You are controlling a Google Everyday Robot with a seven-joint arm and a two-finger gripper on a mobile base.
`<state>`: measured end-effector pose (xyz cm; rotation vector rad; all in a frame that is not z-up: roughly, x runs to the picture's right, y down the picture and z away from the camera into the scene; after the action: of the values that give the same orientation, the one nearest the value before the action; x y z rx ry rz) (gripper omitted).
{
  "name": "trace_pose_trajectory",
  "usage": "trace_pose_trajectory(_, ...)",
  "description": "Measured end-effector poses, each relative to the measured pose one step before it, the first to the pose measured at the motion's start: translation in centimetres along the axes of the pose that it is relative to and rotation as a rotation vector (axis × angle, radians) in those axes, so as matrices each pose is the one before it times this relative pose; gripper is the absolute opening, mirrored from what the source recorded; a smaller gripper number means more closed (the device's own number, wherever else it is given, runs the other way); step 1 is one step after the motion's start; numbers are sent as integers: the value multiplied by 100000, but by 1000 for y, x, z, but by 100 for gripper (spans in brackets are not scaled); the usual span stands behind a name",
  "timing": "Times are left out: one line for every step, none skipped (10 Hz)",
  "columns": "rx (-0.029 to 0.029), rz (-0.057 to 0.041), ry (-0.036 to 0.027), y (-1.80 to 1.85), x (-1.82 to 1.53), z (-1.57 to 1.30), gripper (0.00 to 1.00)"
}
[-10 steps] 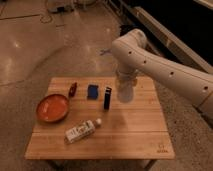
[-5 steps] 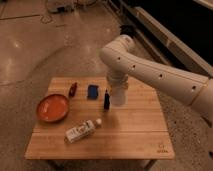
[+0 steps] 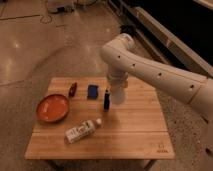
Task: Place the ceramic cup over the eraser
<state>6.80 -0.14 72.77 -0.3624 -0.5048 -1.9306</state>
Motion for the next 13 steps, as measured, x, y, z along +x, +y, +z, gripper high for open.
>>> trace_pose_trajectory(1003, -482, 1328, -86, 506, -290, 18)
trace_pose_trajectory(1463, -546, 1831, -7, 827, -733, 9)
trace_pose_trajectory(1328, -763, 2579, -23, 1267, -1577, 4)
trace_pose_trajectory(769, -745, 2145, -27, 1212, -1600, 4)
trace_pose_trajectory(541, -746, 2055, -16, 1304, -1420, 4)
trace_pose_trajectory(334, -819, 1314, -92, 1079, -1081, 4)
trace_pose_trajectory(909, -782, 846, -309, 763, -627, 4)
trace_pose_trajectory(463, -477, 544, -107, 485, -123, 4)
trace_pose_trajectory(637, -492, -105, -172, 288, 363, 4)
trace_pose_trajectory(1489, -1281, -720, -703, 250, 1207, 4)
trace_pose_trajectory(967, -803, -774, -453, 3, 998, 4)
trace_pose_trajectory(903, -715, -980, -381, -83, 1057, 4)
trace_pose_trajectory(786, -735, -980, -250, -52, 678, 4)
